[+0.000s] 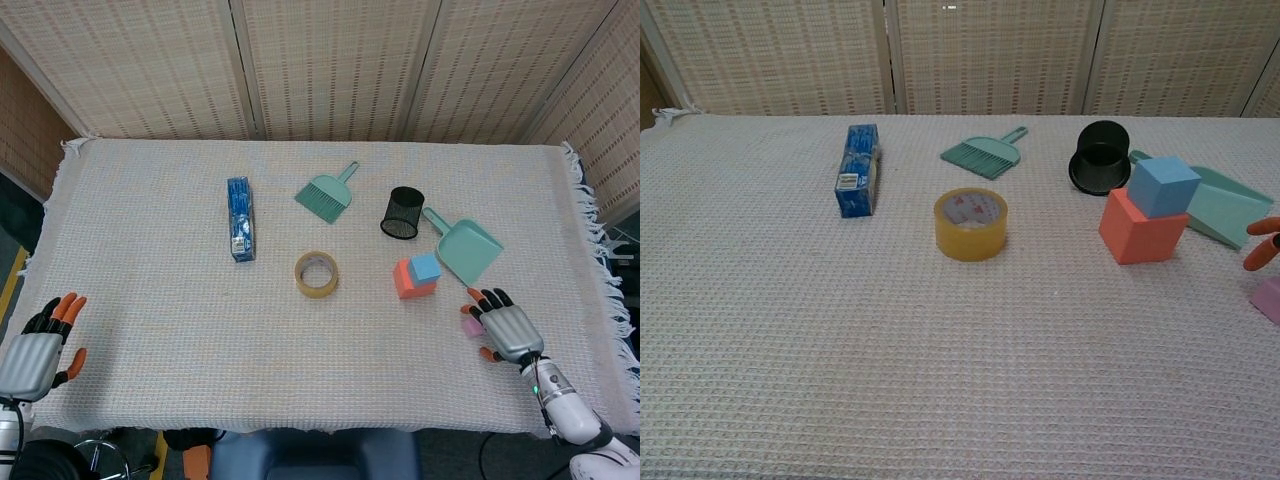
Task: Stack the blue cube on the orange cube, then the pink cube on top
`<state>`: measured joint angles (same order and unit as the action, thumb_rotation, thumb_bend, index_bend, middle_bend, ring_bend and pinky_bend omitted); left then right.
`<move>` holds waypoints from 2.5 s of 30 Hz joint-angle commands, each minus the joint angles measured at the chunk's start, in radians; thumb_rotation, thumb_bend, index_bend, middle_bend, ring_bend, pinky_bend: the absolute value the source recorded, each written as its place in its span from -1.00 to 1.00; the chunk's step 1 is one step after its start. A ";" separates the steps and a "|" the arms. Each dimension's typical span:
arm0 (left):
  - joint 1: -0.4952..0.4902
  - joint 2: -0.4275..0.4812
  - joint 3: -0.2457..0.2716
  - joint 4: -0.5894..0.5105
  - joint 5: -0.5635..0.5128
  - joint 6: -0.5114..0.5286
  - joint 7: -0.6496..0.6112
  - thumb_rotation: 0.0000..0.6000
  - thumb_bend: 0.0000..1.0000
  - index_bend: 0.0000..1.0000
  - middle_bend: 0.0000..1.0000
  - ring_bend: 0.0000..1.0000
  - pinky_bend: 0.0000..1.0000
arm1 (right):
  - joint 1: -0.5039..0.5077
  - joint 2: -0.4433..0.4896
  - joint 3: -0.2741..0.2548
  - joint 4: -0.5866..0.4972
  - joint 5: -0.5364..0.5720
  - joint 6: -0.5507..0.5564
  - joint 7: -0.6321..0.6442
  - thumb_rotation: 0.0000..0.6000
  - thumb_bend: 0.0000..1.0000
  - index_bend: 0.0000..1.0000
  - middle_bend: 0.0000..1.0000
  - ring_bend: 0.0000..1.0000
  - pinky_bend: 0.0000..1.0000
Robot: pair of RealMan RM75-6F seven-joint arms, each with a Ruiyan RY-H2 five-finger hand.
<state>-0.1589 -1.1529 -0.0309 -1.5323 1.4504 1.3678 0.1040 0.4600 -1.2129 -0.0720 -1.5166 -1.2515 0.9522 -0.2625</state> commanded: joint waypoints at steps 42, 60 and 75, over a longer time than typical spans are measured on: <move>0.007 0.010 0.004 -0.007 0.011 0.022 -0.014 1.00 -0.11 -1.00 -1.00 -1.00 -0.62 | 0.180 0.142 0.261 -0.227 0.164 -0.099 -0.013 1.00 -0.65 -0.02 -1.00 -1.00 -1.00; 0.001 0.011 0.000 0.001 -0.002 0.004 -0.022 1.00 -0.11 -1.00 -1.00 -1.00 -0.62 | 0.263 0.085 0.253 -0.154 0.298 -0.095 -0.096 1.00 -0.64 -0.02 -1.00 -1.00 -1.00; 0.001 0.013 0.001 0.001 -0.001 0.004 -0.027 1.00 -0.11 -1.00 -1.00 -1.00 -0.60 | 0.283 0.068 0.235 -0.148 0.347 -0.076 -0.129 1.00 -0.64 -0.16 -1.00 -1.00 -1.00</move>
<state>-0.1578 -1.1398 -0.0301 -1.5315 1.4493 1.3720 0.0771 0.7405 -1.1454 0.1647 -1.6625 -0.9076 0.8762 -0.3883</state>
